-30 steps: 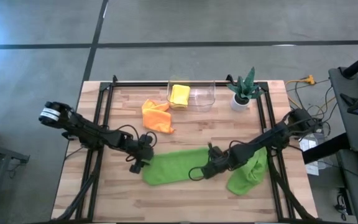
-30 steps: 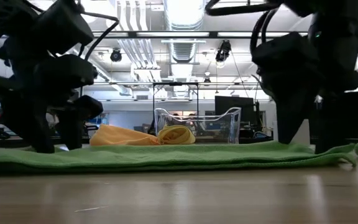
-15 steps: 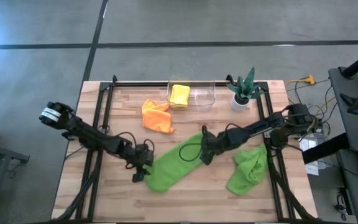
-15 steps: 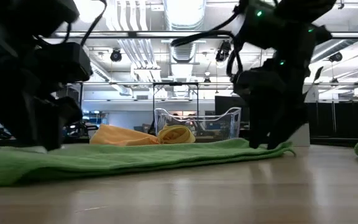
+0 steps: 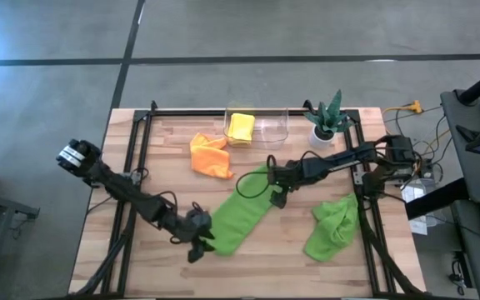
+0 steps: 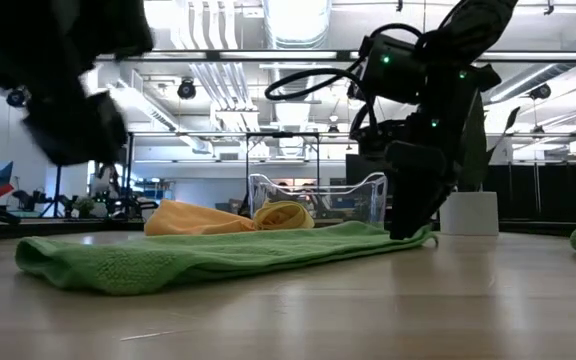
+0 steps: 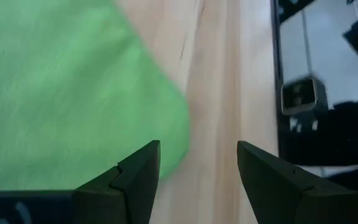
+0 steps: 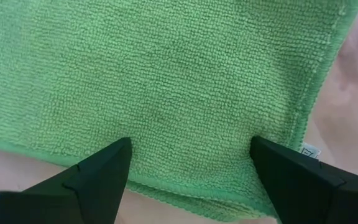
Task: Fold microfiber towels
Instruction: Fold the left green microfiber towel
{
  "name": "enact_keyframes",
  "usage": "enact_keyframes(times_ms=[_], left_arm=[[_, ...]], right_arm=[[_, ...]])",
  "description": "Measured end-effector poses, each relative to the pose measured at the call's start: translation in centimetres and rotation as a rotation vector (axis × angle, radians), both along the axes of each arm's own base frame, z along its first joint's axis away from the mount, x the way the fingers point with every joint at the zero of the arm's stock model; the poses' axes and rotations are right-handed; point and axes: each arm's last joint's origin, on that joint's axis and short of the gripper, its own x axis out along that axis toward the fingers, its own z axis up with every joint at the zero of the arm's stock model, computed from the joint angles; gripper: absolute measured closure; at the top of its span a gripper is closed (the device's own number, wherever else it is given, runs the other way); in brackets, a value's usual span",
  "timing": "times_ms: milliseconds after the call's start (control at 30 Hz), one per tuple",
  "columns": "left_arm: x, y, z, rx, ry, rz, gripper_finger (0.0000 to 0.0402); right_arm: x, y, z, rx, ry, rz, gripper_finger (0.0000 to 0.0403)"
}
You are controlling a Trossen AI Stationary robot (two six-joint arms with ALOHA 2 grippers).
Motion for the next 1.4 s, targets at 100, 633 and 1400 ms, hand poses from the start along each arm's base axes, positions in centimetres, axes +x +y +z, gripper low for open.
enact_keyframes(times_ms=[100, 633, 1400], left_arm=[[1.5, -0.6, 1.4, 0.144, -0.076, -0.014, 0.0204], [4.0, 7.1, -0.6, 0.412, 0.117, -0.338, 0.0253], [10.3, -4.9, -3.1, 0.174, -0.1, -0.399, 0.032]], right_arm=[[-0.1, 0.0, 0.3, -0.01, -0.008, 0.035, 0.0076], [-3.2, 3.7, 7.3, 0.127, -0.272, -0.081, 0.0076], [-6.6, 4.5, 9.6, -0.002, -0.27, 0.023, 0.0076]])
